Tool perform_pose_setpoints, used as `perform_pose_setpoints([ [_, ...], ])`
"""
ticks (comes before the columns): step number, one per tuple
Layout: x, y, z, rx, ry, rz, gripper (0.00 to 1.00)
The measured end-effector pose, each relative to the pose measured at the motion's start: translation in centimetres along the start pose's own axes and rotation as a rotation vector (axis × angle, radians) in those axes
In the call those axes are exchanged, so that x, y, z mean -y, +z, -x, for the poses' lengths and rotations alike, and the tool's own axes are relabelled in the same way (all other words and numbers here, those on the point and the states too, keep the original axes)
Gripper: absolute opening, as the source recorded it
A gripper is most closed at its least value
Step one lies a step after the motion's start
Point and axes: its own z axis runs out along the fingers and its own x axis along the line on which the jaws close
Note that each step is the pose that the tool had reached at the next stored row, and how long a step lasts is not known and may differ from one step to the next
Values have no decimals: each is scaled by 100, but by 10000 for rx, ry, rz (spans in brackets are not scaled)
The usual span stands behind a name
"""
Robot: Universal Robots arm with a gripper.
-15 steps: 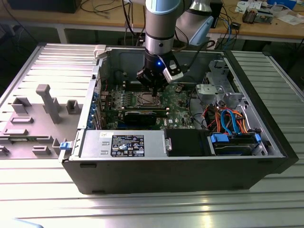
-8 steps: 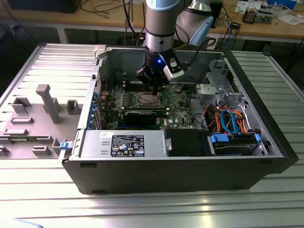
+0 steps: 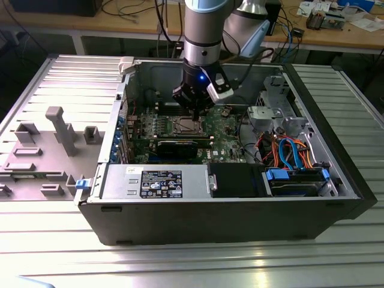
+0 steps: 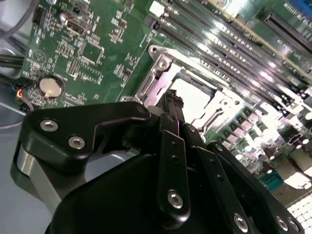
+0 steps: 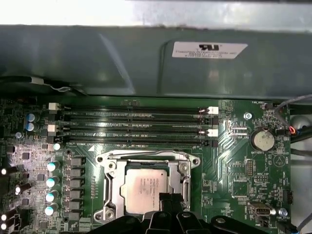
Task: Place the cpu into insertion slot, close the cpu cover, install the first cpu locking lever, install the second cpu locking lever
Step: 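Install the second cpu locking lever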
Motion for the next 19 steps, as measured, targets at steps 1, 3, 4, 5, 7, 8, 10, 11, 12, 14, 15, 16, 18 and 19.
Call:
perform_pose_setpoints([
  [1,6,0,0,1,0,1,11],
  [3,7,0,0,0,1,0,11],
  [4,8,0,0,0,2,0,11],
  [5,10,0,0,-1,0,-1,11],
  [7,13,0,0,0,0,-1,11],
  [8,13,0,0,0,0,-1,11],
  [10,13,0,0,0,1,0,11],
  [11,13,0,0,0,0,0,11],
  [12,13,0,0,0,1,0,11],
  [14,16,0,-1,0,0,0,11],
  [15,20,-1,0,0,-1,-1,11],
  [16,24,-1,0,-1,-2,-1,11],
  [18,46,-1,-1,0,0,-2,11],
  [19,54,-1,-1,0,0,-1,11],
])
